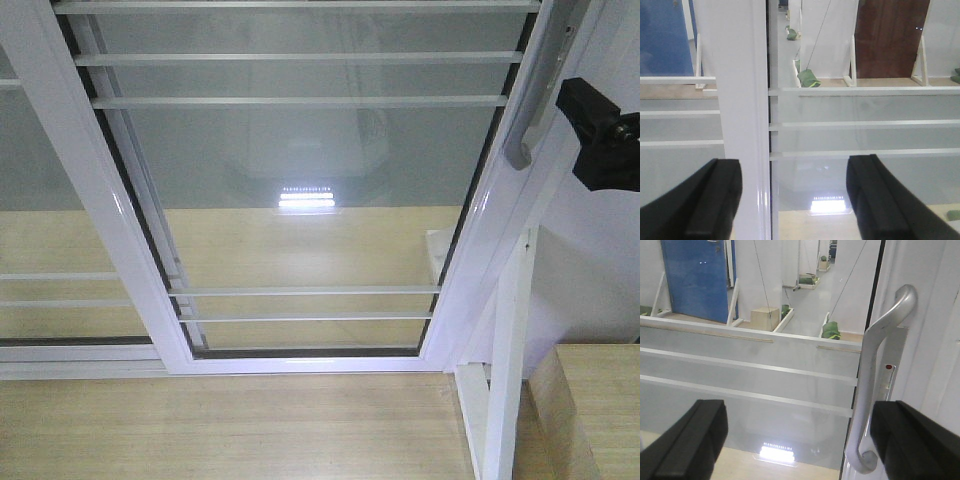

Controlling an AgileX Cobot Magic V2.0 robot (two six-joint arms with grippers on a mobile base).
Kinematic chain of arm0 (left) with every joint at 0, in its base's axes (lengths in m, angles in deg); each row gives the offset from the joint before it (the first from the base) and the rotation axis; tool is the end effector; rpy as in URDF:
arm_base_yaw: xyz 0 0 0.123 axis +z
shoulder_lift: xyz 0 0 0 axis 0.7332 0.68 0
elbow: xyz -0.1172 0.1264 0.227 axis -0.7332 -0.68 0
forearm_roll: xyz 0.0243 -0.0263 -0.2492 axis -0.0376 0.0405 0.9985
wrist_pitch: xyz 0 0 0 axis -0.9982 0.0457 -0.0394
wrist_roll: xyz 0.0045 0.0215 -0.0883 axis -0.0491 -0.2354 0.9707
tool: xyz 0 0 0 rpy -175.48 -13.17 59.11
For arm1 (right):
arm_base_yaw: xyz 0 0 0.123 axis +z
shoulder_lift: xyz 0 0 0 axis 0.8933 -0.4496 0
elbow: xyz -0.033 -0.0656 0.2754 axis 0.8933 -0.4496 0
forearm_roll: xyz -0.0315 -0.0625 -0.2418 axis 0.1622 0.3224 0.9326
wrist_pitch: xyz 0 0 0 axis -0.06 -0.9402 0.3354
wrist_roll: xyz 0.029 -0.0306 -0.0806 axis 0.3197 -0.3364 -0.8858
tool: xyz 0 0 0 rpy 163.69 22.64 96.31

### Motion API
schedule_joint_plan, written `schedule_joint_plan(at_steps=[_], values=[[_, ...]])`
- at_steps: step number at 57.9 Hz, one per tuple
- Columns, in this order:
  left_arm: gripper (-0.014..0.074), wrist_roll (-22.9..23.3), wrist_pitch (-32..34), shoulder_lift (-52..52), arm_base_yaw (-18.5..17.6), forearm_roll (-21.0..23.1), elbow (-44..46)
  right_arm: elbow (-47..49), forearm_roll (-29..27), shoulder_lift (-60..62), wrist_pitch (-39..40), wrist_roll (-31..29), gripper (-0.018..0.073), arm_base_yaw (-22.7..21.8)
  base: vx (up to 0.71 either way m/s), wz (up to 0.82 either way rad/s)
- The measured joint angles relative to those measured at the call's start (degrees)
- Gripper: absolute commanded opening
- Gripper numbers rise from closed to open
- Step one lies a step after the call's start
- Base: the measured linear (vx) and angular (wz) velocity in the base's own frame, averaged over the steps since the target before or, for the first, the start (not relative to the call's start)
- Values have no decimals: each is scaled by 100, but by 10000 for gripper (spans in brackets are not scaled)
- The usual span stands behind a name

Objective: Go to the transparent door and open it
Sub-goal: 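Move the right gripper to the grey door handle and grasp it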

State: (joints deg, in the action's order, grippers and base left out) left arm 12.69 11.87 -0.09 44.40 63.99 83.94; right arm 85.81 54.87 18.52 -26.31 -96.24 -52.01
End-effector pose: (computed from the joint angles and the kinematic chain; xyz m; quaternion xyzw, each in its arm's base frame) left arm 0.1689 -0.0102 0.3488 0.0052 0.7470 -0.0425 0.6634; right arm 0.1816 0.0356 0.3446 -0.0865 0.7331 0.0487 0.6728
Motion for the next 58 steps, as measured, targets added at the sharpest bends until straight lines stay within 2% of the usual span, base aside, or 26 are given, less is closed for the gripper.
schedule_joint_plan(at_steps=[20, 30, 58], values=[[567, 17, -618, 0, 0, 0, 0, 0, -4, -1166, 286, 0, 535, -937, 0, 0], [567, 17, -698, 0, 0, 0, 0, 251, -5, -2000, 811, 0, 511, -971, 0, 0], [567, 27, -818, 0, 0, 0, 0, 2350, 257, -4301, 967, -12, 510, -971, 0, 0]])
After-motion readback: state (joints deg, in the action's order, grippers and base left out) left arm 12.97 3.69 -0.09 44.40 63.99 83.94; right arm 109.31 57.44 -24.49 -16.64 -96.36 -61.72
